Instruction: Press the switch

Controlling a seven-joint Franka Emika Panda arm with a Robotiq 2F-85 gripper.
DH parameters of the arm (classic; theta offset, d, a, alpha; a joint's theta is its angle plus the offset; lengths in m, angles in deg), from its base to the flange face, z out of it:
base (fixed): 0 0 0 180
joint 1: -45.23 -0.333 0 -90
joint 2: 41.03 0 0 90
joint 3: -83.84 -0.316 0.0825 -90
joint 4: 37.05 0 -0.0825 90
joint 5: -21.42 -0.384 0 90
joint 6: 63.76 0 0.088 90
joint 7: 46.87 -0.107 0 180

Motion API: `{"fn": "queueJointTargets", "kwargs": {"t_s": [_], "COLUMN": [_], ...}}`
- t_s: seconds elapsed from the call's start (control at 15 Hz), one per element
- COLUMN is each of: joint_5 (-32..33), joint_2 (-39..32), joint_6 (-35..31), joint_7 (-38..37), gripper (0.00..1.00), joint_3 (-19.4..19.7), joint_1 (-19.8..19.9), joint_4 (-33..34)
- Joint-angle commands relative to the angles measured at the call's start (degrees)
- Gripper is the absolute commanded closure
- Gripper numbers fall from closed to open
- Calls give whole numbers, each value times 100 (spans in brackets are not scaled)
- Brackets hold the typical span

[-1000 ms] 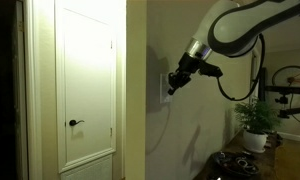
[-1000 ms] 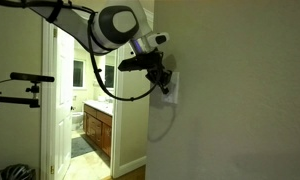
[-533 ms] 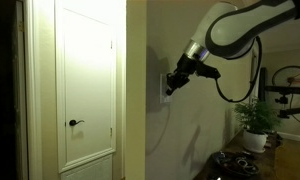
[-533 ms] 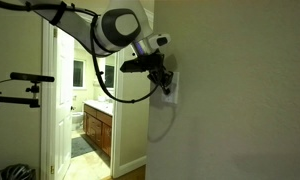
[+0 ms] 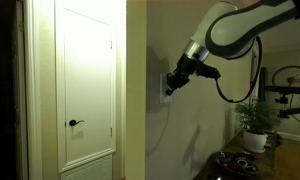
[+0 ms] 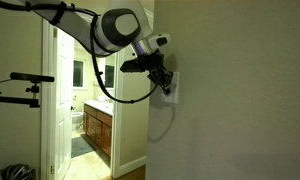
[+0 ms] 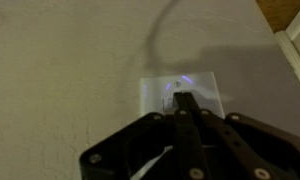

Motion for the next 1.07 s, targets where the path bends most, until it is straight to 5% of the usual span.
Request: {"fn": "queueJointTargets", "kwargs": {"t_s": [0.0,1.0], "joint_5": [149,-72], "joint_2": [-109,374], "joint_6": [-178,274], "joint_7": [-253,-67], "gripper": [96,96], "joint_3": [19,-48], "joint_1": [6,-71], "joint_4": [136,-447]}}
